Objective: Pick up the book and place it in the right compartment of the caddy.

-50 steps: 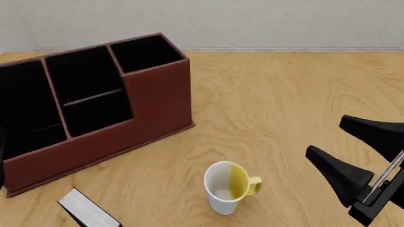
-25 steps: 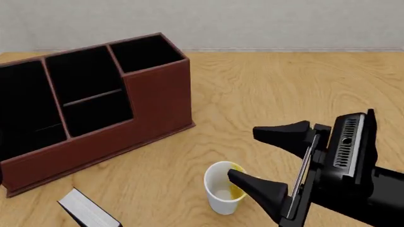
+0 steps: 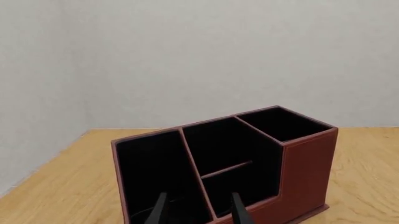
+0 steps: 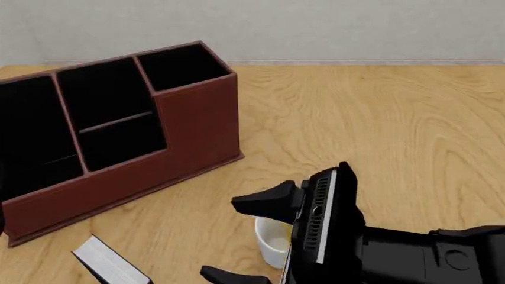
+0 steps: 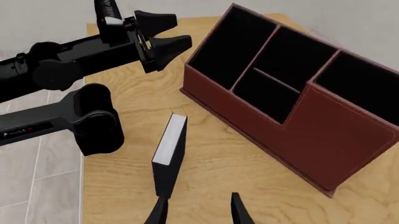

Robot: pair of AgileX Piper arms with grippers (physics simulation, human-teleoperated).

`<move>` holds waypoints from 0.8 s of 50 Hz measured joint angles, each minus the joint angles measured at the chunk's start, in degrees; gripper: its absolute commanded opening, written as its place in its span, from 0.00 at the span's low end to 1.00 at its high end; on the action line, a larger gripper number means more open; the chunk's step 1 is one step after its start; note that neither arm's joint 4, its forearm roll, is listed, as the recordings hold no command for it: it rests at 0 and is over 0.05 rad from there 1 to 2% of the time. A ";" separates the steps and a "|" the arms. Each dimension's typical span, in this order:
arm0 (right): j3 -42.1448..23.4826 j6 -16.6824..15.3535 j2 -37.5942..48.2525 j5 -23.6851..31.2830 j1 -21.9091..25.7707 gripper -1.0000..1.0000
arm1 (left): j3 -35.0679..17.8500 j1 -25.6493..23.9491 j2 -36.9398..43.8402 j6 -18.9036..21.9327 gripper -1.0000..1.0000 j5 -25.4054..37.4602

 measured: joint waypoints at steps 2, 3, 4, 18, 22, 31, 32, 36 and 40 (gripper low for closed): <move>-0.59 0.24 1.62 -0.66 0.88 1.00 | 0.04 0.01 0.00 0.01 1.00 -0.07; -0.91 0.35 2.40 -0.95 1.31 1.00 | 0.07 0.02 0.00 0.00 1.00 -0.10; -1.21 0.45 3.17 -1.24 1.72 1.00 | 0.10 0.03 0.00 0.00 1.00 -0.13; -5.04 2.00 11.45 -3.51 5.77 1.00 | 0.75 -0.01 0.00 0.03 1.00 -0.66; -5.73 2.38 13.18 -3.96 6.22 1.00 | 0.93 -0.03 0.00 0.04 1.00 -0.79; -6.72 3.15 16.00 -4.74 6.61 1.00 | 0.93 -0.23 0.00 0.13 1.00 -0.77; -6.80 3.22 16.28 -4.84 6.64 1.00 | 0.92 -0.25 0.00 0.15 1.00 -0.76; -7.11 3.54 17.37 -5.26 6.68 1.00 | 0.88 -0.30 0.00 0.21 1.00 -0.74; -7.47 3.81 18.38 -5.66 6.66 1.00 | 0.94 -0.30 0.00 0.31 1.00 -0.79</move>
